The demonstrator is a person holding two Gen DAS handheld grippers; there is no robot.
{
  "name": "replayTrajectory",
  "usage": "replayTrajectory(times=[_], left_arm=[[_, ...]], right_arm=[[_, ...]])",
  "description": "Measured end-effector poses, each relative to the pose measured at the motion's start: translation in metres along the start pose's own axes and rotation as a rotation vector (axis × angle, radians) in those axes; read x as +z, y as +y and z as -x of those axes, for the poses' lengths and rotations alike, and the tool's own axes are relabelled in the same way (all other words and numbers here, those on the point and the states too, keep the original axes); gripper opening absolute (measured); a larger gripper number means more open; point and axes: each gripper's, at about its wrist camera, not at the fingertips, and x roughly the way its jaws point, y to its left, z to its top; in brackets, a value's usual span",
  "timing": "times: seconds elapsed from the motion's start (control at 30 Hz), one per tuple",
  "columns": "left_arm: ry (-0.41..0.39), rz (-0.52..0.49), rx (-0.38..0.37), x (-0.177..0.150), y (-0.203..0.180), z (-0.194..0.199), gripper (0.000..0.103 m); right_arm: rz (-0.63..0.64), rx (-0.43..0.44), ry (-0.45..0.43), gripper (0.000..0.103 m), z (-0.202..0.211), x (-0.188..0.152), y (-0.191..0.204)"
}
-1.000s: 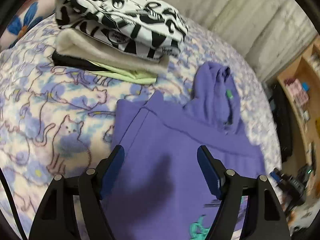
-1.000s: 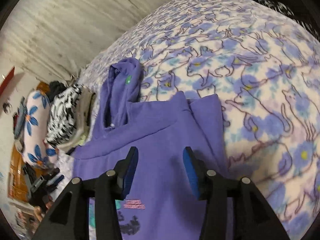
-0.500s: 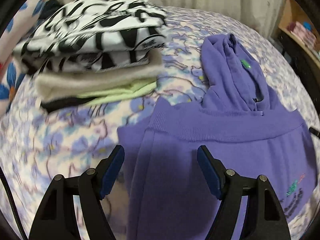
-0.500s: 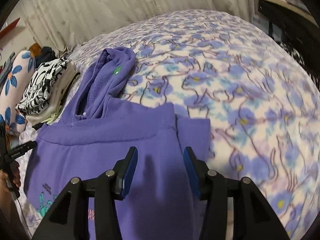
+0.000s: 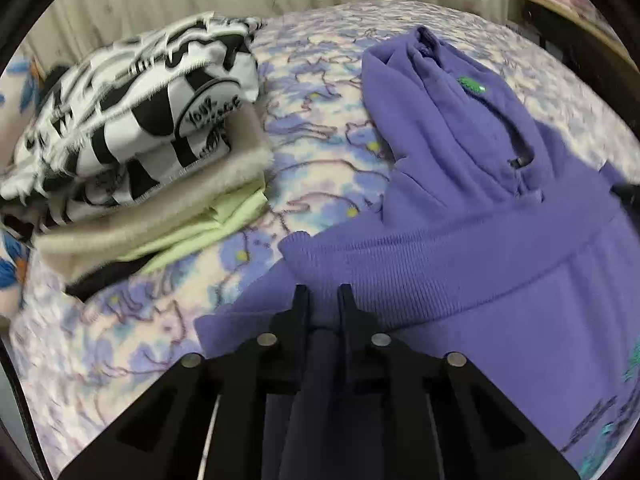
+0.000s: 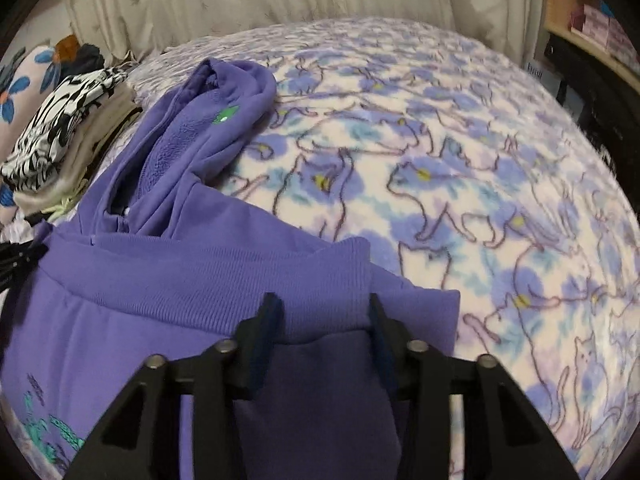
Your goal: Fold large clothes
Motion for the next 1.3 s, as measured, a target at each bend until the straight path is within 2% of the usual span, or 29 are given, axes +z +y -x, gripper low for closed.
replayTrajectory(times=[0.03, 0.1, 0.33, 0.43, 0.57, 0.7, 0.8, 0.87, 0.97, 1.03, 1.1, 1.2, 1.3], left_arm=[[-0.010, -0.013, 0.020, -0.001, -0.004, 0.002, 0.009], [-0.046, -0.011, 0.048, -0.001, -0.006, 0.012, 0.008], [-0.202, 0.119, 0.055, 0.008, 0.023, 0.062, 0.007], [-0.248, 0.194, 0.061, 0.015, 0.036, 0.071, 0.007], [-0.181, 0.303, 0.032, 0.016, 0.053, 0.038, 0.007], [-0.071, 0.382, 0.005, 0.002, 0.056, -0.015, 0.008], [-0.049, 0.424, -0.025, -0.008, 0.060, -0.033, 0.009], [-0.046, 0.444, -0.060, -0.009, 0.065, -0.034, 0.012], [-0.041, 0.476, -0.087, -0.013, 0.073, -0.031, 0.028], [-0.042, 0.483, -0.088, -0.014, 0.075, -0.026, 0.034], [-0.052, 0.468, -0.057, -0.014, 0.070, -0.015, 0.040], [-0.087, 0.431, 0.006, -0.014, 0.054, 0.008, 0.042], [-0.140, 0.384, -0.044, -0.020, 0.029, 0.038, 0.042]], right_arm=[[0.008, -0.020, -0.008, 0.017, 0.003, -0.001, 0.001], [0.002, -0.018, -0.034, 0.012, 0.011, -0.001, 0.000], [-0.111, 0.031, -0.201, 0.011, 0.067, 0.013, -0.012], [-0.117, 0.027, -0.249, 0.010, 0.073, 0.025, -0.011], [-0.150, -0.004, -0.192, 0.010, 0.036, 0.034, -0.015], [-0.180, -0.048, -0.044, 0.010, -0.027, 0.020, -0.020], [-0.204, -0.049, -0.062, 0.011, -0.030, 0.015, -0.023], [-0.205, -0.048, -0.056, 0.013, -0.029, 0.016, -0.024], [-0.224, -0.020, -0.036, 0.025, -0.027, 0.018, -0.028], [-0.262, -0.011, -0.028, 0.026, -0.019, 0.019, -0.030], [-0.302, -0.023, -0.055, 0.026, -0.004, 0.018, -0.027], [-0.296, -0.008, -0.105, 0.026, 0.020, 0.015, -0.010], [-0.226, 0.022, -0.128, 0.026, 0.038, 0.008, 0.021]])
